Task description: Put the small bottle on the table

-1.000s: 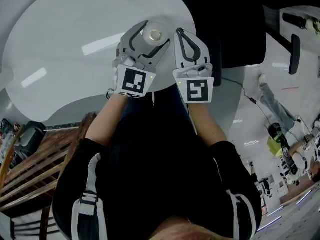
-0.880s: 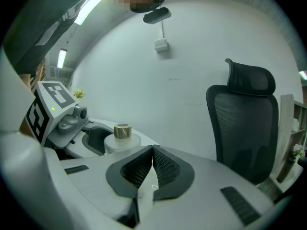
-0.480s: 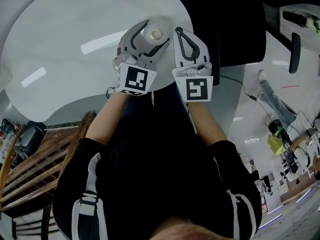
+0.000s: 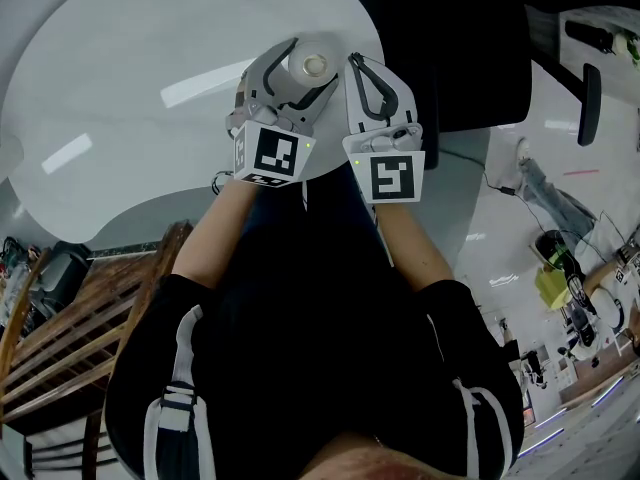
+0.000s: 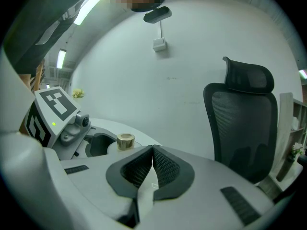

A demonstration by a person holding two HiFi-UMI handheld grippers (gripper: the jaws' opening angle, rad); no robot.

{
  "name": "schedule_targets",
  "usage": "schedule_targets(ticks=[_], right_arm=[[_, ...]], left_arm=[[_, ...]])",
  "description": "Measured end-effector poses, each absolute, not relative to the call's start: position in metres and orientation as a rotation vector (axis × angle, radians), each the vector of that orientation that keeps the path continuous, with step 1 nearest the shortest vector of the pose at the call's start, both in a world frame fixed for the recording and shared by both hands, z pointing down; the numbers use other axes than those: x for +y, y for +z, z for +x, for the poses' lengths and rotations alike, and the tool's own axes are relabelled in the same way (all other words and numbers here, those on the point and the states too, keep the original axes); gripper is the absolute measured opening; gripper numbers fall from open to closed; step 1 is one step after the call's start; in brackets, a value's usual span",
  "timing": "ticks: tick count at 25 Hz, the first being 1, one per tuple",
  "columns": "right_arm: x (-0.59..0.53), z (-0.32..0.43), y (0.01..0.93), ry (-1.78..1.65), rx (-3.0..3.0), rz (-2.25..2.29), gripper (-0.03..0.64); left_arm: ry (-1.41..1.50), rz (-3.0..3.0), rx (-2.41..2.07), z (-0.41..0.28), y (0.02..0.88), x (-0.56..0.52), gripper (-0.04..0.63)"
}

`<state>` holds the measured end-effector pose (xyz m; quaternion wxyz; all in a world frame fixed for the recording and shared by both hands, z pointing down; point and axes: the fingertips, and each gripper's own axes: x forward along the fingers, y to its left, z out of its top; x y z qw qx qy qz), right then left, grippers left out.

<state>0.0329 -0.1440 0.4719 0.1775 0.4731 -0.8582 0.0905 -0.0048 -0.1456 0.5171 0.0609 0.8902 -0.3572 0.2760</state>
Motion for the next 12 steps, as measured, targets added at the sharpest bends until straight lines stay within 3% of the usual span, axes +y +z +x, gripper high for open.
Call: schedule_targets(ticks=[12], right_arm=[[-0.1427, 0.0299, 0.4725, 0.259, -2.43, 1.326, 0.023]], left_arm=[[0.798, 2.706, -1.076, -0.0046, 0.5206, -0.1496, 0.328]])
